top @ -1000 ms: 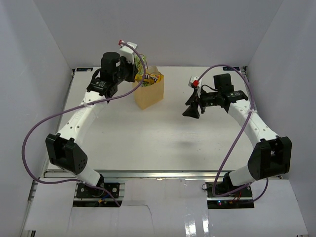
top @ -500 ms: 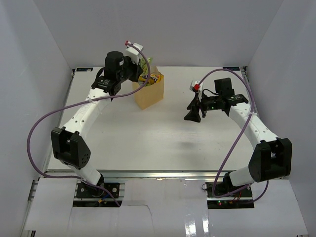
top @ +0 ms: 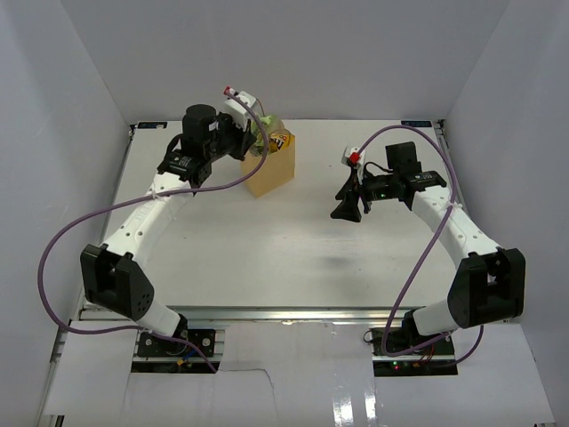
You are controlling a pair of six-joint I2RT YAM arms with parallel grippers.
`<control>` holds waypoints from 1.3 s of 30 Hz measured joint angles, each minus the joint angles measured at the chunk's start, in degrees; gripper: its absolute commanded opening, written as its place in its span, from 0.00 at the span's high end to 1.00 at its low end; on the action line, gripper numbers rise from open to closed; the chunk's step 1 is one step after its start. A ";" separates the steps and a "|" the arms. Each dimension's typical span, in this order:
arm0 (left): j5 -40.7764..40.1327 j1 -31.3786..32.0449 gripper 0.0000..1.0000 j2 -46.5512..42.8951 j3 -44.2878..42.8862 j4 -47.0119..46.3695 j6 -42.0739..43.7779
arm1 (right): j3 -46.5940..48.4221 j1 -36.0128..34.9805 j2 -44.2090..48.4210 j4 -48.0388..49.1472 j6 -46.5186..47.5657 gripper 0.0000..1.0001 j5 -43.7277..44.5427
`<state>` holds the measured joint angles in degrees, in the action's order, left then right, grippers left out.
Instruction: Place the snacks into the paper bag
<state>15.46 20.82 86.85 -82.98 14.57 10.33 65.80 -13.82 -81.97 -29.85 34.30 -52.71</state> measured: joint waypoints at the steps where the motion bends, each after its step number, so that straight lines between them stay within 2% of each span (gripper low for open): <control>1: 0.09 0.00 1.00 0.22 0.00 0.02 0.24 | 0.00 0.00 0.00 0.00 -0.09 0.28 -0.07; 14: 2.10 -0.11 1.00 5.35 -1.86 0.83 1.68 | -0.02 0.13 0.00 0.04 -0.79 0.28 -0.15; 24: 2.25 -0.15 0.94 5.70 -0.55 0.42 1.60 | -0.02 0.37 0.00 0.04 -0.81 0.28 -0.17; 26: 2.25 -0.15 0.89 5.70 0.17 0.26 1.60 | -0.04 0.37 0.00 0.04 -0.85 0.28 -0.17; 27: 2.23 -0.15 0.82 5.70 0.61 0.24 1.60 | -0.04 0.37 0.00 0.04 -0.87 0.28 -0.17; 30: 2.21 -0.31 0.76 5.70 1.97 0.44 1.40 | -0.07 0.37 0.00 0.07 -0.90 0.28 -0.17; 33: 2.16 -0.42 0.59 5.70 2.49 0.44 1.07 | -0.07 0.37 0.00 0.07 -0.92 0.28 -0.17; 34: 2.12 -0.42 0.48 5.70 2.49 0.33 0.90 | -0.07 0.37 0.00 0.07 -0.92 0.28 -0.17; 37: 1.84 -0.42 0.34 5.70 2.47 0.02 0.33 | -0.09 0.37 0.00 0.07 -0.94 0.28 -0.20; 38: 1.70 -0.42 0.26 5.68 2.45 -0.02 0.15 | -0.09 0.37 0.00 0.07 -0.94 0.28 -0.17; 39: 1.60 -0.42 0.24 5.68 2.29 0.00 -0.13 | -0.09 0.37 0.00 0.07 -0.94 0.28 -0.17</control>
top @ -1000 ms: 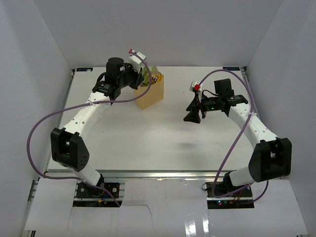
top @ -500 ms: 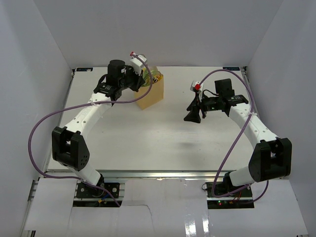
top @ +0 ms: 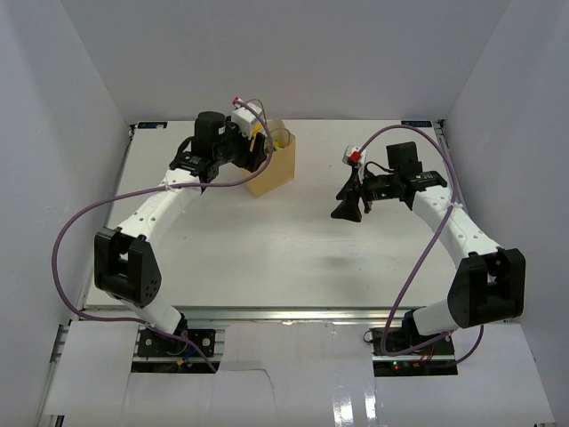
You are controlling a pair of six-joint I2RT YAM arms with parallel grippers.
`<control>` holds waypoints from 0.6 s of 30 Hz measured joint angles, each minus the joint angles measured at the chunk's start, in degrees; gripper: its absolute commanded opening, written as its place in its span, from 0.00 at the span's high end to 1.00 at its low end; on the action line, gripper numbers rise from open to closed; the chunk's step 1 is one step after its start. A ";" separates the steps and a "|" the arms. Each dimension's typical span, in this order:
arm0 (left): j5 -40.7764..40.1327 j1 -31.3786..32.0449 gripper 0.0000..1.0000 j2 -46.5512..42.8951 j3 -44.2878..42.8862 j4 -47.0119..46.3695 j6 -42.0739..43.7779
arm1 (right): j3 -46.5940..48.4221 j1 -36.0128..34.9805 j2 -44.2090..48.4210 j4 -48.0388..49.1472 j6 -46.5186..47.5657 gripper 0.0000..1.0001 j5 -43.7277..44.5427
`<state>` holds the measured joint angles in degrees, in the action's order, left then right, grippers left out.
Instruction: Place the snacks into the paper bag
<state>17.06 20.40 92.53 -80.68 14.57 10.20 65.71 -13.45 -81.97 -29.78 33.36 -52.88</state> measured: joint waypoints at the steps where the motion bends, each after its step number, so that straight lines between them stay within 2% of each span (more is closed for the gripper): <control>1: -0.11 0.00 0.20 0.00 -0.26 -0.02 -0.31 | 0.00 0.00 0.00 0.00 0.00 0.28 0.00; 7: -1.66 0.00 0.13 -1.03 -3.52 -0.48 -2.64 | 0.00 0.00 0.00 0.00 0.00 0.28 0.00; 9: -3.04 0.00 0.06 -2.67 -3.67 -0.81 -3.80 | 0.00 0.00 0.00 0.00 -0.02 0.27 0.02; 11: -4.76 0.00 0.02 -5.33 -3.41 -0.81 -5.31 | 0.00 0.00 0.00 0.00 -0.22 0.22 0.33; 14: -6.99 0.00 0.02 -12.35 -0.20 -1.70 -8.94 | 0.02 0.33 0.00 0.00 -0.98 0.10 1.68; 18: -7.06 -0.13 0.02 -27.23 9.92 -2.73 -15.98 | 0.37 1.60 0.00 0.00 -2.36 0.10 5.22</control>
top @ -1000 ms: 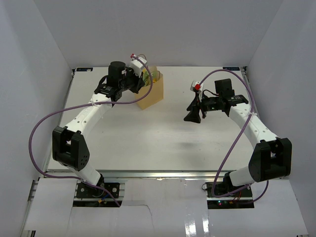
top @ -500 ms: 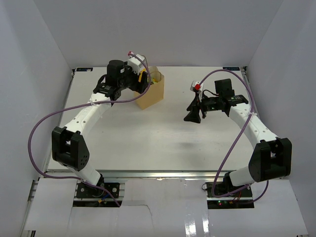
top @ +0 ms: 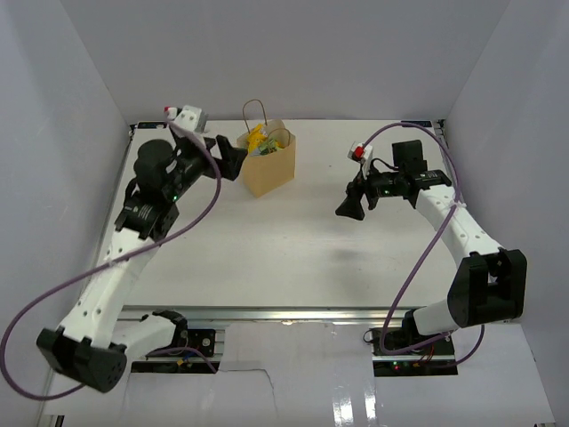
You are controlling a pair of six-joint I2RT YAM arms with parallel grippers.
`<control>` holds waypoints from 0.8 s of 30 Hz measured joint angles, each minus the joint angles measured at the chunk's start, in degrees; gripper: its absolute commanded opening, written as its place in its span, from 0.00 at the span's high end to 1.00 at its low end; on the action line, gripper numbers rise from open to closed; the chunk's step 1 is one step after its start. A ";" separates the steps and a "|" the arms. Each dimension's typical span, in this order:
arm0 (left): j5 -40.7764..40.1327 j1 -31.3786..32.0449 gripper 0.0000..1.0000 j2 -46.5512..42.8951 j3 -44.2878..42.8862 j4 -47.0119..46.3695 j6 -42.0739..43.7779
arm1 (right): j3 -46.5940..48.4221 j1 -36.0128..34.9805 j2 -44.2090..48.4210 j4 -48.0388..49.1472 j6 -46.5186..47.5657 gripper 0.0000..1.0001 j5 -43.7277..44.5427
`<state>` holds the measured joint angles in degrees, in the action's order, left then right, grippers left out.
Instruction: Place the snacks into the paper bag
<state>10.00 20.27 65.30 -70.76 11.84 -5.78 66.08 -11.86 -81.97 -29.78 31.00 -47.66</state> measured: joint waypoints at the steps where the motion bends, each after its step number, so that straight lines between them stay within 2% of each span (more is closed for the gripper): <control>1: 0.31 0.00 0.02 -4.11 2.58 -0.07 -2.12 | 0.28 0.37 0.00 0.07 -0.83 0.10 1.27; 6: 1.62 0.02 0.02 -20.00 15.80 -0.87 -10.75 | 2.12 1.73 0.33 2.62 -6.12 0.10 10.82; 10: 1.16 0.02 0.02 -27.89 23.37 1.64 -15.34 | 2.73 2.78 1.60 5.11 -10.32 0.10 18.34; 16: 0.20 0.02 0.02 -31.56 25.24 4.96 -17.92 | 2.78 4.87 2.99 7.56 -15.43 0.10 23.50; 24: 0.02 0.02 0.02 -32.00 27.74 5.22 -19.17 | 2.19 5.81 6.36 7.72 -19.82 0.10 30.25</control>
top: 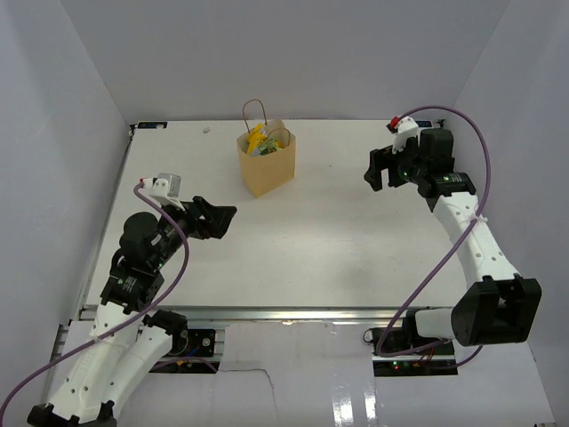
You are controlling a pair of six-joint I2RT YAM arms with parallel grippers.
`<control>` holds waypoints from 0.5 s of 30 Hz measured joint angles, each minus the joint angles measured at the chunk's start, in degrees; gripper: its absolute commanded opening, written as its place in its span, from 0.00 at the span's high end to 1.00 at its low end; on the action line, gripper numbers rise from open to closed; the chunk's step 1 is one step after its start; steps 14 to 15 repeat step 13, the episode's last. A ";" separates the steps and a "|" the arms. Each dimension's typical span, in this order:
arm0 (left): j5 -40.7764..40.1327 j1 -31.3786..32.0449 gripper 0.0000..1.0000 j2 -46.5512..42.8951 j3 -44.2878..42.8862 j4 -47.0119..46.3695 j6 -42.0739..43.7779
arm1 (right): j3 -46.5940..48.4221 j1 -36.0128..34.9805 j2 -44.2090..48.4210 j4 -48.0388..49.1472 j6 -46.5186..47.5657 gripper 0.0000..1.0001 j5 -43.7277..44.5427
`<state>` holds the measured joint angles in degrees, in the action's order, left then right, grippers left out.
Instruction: Place the snacks into the paper bag
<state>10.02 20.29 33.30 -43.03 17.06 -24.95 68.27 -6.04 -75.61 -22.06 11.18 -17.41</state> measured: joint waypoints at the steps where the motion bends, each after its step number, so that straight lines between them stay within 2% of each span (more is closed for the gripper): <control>1: 0.00 0.00 0.02 0.15 0.24 0.02 0.02 | -0.28 0.04 0.94 0.11 -0.35 0.10 0.83; 15: 0.02 0.00 0.02 3.06 0.42 -0.96 0.48 | -0.66 0.81 3.34 0.42 -1.92 0.10 3.76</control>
